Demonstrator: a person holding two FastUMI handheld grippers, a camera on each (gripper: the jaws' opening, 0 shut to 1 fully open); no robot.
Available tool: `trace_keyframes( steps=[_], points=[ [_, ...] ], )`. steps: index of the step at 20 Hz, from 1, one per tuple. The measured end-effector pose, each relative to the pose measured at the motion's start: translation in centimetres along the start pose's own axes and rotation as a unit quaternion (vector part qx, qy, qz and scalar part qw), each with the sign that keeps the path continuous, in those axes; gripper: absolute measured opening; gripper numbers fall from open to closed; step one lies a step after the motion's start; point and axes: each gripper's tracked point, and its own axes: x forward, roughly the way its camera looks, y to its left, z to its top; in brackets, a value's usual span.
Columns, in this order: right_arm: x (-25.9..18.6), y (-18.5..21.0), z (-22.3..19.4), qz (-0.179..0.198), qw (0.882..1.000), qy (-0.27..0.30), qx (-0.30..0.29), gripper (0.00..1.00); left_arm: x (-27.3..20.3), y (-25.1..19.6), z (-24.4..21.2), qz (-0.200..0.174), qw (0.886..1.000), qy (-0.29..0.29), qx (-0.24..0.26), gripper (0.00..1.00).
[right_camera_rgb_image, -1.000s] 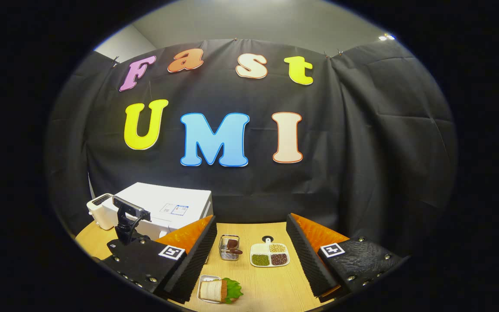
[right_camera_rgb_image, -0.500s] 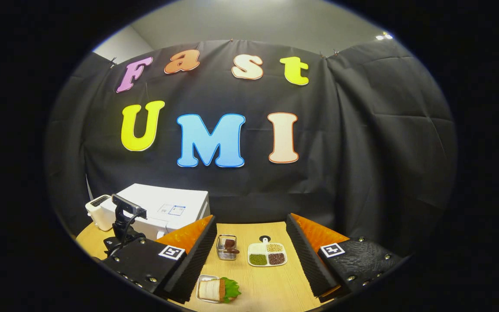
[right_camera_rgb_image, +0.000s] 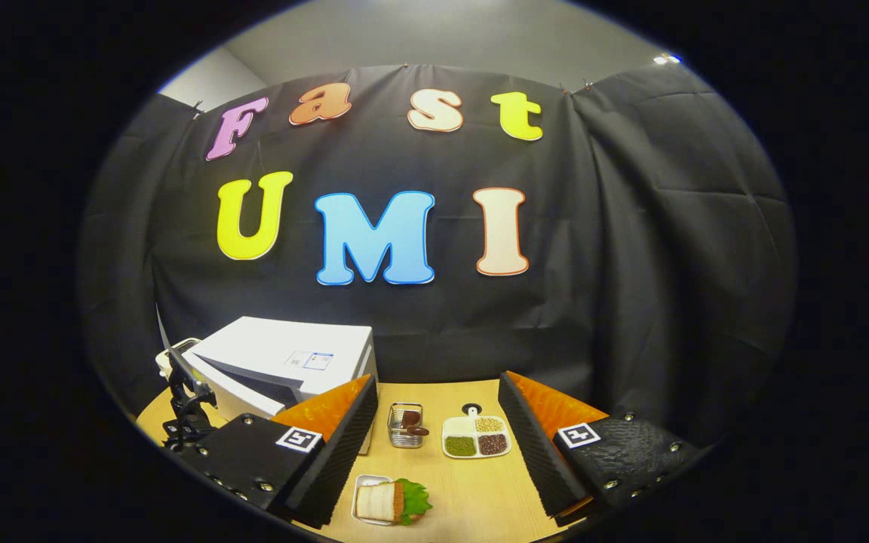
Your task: Open the microwave oven with the left hand, put the food in, and close the microwave oven.
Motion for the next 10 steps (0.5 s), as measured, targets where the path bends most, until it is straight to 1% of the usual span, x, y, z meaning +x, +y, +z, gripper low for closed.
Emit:
trace_keyframes(
  steps=[1,3,10],
  points=[
    [-0.1,0.6,0.0,0.006,1.0,0.001,0.001,0.98,-0.9,0.1,-0.4,-0.005,1.0,0.0,0.012,0.07],
    [-0.6,1.9,-0.2,0.017,1.0,0.004,0.005,0.98,-3.0,0.3,-1.4,-0.018,1.0,0.005,0.017,0.07],
    [-2.9,6.1,-1.4,0.031,0.999,0.006,0.009,0.98,-10.9,2.6,-5.5,-0.086,0.995,0.026,0.041,0.07]
  ],
)
